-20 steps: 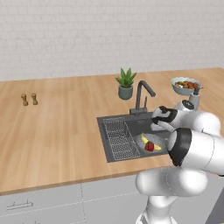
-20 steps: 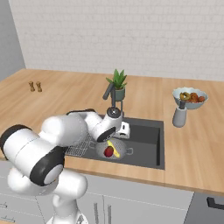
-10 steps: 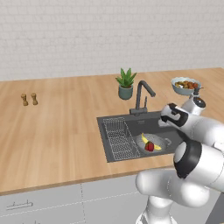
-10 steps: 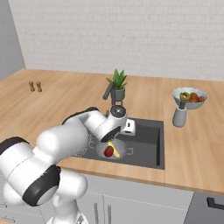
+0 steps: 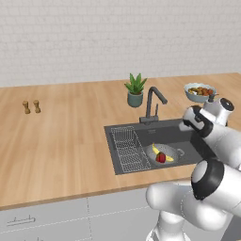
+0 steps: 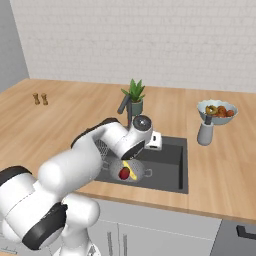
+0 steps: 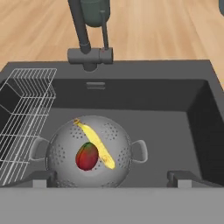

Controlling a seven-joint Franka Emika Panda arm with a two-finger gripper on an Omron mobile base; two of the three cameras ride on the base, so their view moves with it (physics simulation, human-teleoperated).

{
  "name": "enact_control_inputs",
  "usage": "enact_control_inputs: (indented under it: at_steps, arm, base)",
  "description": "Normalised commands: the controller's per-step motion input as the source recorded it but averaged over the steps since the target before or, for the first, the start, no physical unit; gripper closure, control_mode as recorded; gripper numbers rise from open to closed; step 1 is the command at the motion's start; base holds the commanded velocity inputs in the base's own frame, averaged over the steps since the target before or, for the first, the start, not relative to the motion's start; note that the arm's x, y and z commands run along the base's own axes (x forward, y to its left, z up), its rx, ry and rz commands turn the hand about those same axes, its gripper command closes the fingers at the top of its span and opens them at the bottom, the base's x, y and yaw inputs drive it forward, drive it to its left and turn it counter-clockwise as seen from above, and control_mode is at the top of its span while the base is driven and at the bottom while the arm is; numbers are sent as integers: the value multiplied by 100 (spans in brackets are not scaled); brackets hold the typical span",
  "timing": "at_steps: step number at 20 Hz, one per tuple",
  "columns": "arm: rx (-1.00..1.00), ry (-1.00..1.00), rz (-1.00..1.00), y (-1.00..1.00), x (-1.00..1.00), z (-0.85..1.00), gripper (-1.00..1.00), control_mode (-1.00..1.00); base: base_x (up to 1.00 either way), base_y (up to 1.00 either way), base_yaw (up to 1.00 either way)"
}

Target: Put the colander in the sink, put the banana, mango in the colander, and turn on the sink faucet and pour water over the colander.

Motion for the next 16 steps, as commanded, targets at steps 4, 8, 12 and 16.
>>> enact_control_inputs:
  at_steps: [4,8,12,16]
  arm:
    - [-2,-10,0,-4,-7,17,-100,-100]
    - [-3,-9,6,8,0,0,-100,-100]
    - [-6,-12,14,1,0,1,-100,-100]
    - [0,-17,21,-5,0,2,-100,-100]
  base:
    - [0,0,0]
    - [0,0,0]
    - [0,0,0]
    - [0,0,0]
